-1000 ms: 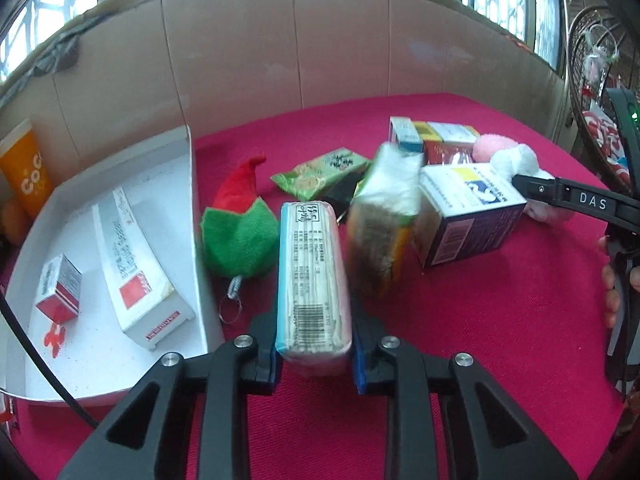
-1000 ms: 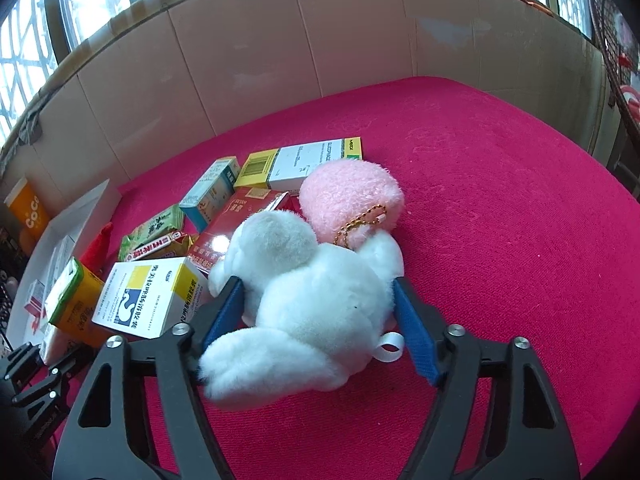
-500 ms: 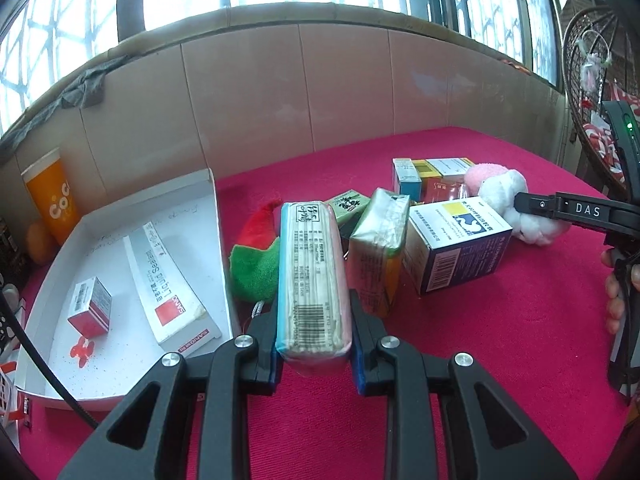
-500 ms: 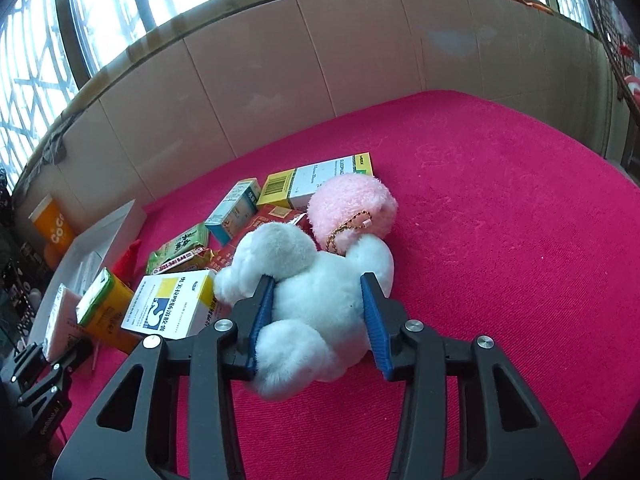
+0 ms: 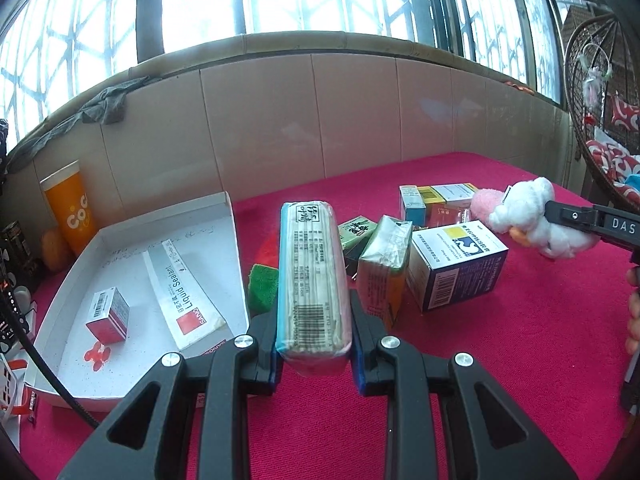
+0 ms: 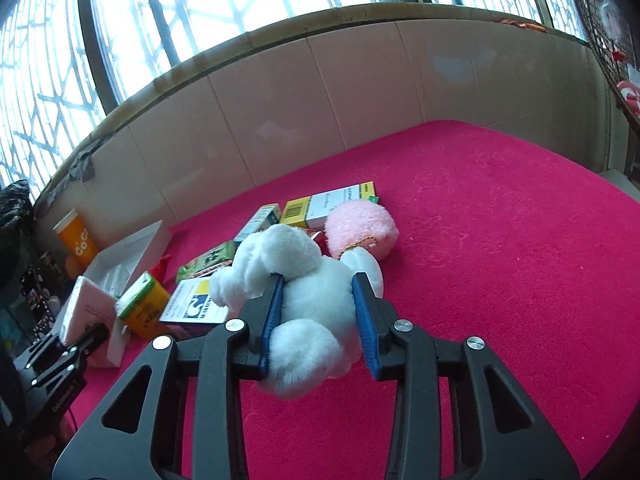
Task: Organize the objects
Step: 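Close left gripper on pale striped box while right gripper grasps white plush bunny, then lift and carry the striped box and bunny over the white tray, then lower striped box and bunny into the tray and open both grippers, then move left tool to yellow tissue pack while right tool approaches white medicine box, then close right gripper on white medicine box while left gripper closes on yellow tissue pack, then lift and carry tissue pack and medicine box over the white tray with both tools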
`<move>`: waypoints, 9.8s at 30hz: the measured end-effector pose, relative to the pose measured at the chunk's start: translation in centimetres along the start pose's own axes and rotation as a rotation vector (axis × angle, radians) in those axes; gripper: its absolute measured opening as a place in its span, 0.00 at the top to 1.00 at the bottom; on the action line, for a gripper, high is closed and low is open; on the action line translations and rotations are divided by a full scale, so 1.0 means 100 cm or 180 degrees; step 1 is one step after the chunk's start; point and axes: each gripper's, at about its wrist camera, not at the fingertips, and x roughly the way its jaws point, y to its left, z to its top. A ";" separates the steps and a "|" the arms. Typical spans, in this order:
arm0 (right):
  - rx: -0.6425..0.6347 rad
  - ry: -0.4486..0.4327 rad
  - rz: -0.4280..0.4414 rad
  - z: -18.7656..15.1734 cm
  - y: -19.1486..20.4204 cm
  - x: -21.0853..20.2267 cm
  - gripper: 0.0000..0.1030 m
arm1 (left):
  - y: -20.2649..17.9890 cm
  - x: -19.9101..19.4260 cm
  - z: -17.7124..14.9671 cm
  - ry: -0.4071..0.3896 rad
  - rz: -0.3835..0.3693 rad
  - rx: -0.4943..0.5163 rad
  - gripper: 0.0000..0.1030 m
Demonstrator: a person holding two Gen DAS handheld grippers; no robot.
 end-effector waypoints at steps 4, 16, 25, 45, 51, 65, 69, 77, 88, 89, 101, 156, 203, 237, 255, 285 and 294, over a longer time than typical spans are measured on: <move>-0.0031 -0.0043 0.0057 0.004 0.006 -0.007 0.68 | 0.000 -0.003 -0.001 -0.0046 0.0002 -0.0017 0.75; -0.0207 -0.0185 0.0229 0.015 0.035 -0.036 0.68 | 0.001 -0.018 -0.003 -0.0236 0.0044 -0.0068 0.75; -0.0371 -0.0189 0.0341 0.020 0.066 -0.042 0.68 | 0.019 -0.032 0.001 -0.0315 0.0072 -0.0231 0.75; -0.0797 -0.0092 0.0667 0.026 0.155 -0.028 0.68 | 0.084 -0.051 0.006 -0.0347 0.0458 -0.0547 0.75; -0.0923 -0.0015 0.0732 0.024 0.178 -0.017 0.68 | 0.099 -0.050 0.005 -0.0319 0.0526 -0.0552 0.75; -0.1074 0.0216 0.0864 0.025 0.222 0.014 0.68 | 0.145 -0.043 0.011 -0.0171 0.0613 -0.0663 0.75; -0.1174 0.0249 0.0903 0.025 0.242 0.022 0.68 | 0.168 -0.034 0.020 -0.0063 0.0586 -0.0749 0.75; -0.1251 0.0453 0.0955 0.022 0.277 0.053 0.68 | 0.208 -0.014 0.029 0.0118 0.0708 -0.0910 0.75; -0.1279 0.0650 0.0814 0.020 0.321 0.120 0.67 | 0.240 0.038 0.047 0.0393 0.0618 -0.1115 0.74; -0.1246 0.0673 0.0810 0.021 0.322 0.125 0.67 | 0.241 0.040 0.047 0.0398 0.0594 -0.1139 0.74; -0.1169 0.0558 0.0942 0.005 0.319 0.121 0.18 | 0.259 0.008 0.019 0.0114 0.0830 -0.1784 0.00; -0.2414 0.0939 0.0976 -0.005 0.106 0.085 0.09 | -0.002 0.034 0.011 0.0554 -0.0587 -0.0187 0.01; -0.1514 0.1016 0.0694 -0.022 0.036 0.036 0.50 | -0.051 0.068 0.012 0.1251 -0.1590 -0.0182 0.01; -0.1595 0.1301 0.0431 -0.032 0.042 0.053 0.48 | -0.079 0.068 0.005 0.0990 -0.1503 0.0836 0.45; -0.1317 0.1293 0.0439 -0.026 0.039 0.061 0.39 | -0.071 0.084 0.010 0.1036 -0.1296 0.0566 0.45; -0.1330 0.0893 -0.0111 -0.021 0.048 0.055 0.50 | -0.053 0.041 0.015 0.0325 -0.0537 0.0400 0.53; -0.1490 0.0780 -0.0305 -0.025 0.056 0.048 0.50 | -0.029 0.024 0.014 0.0099 -0.0435 0.0044 0.53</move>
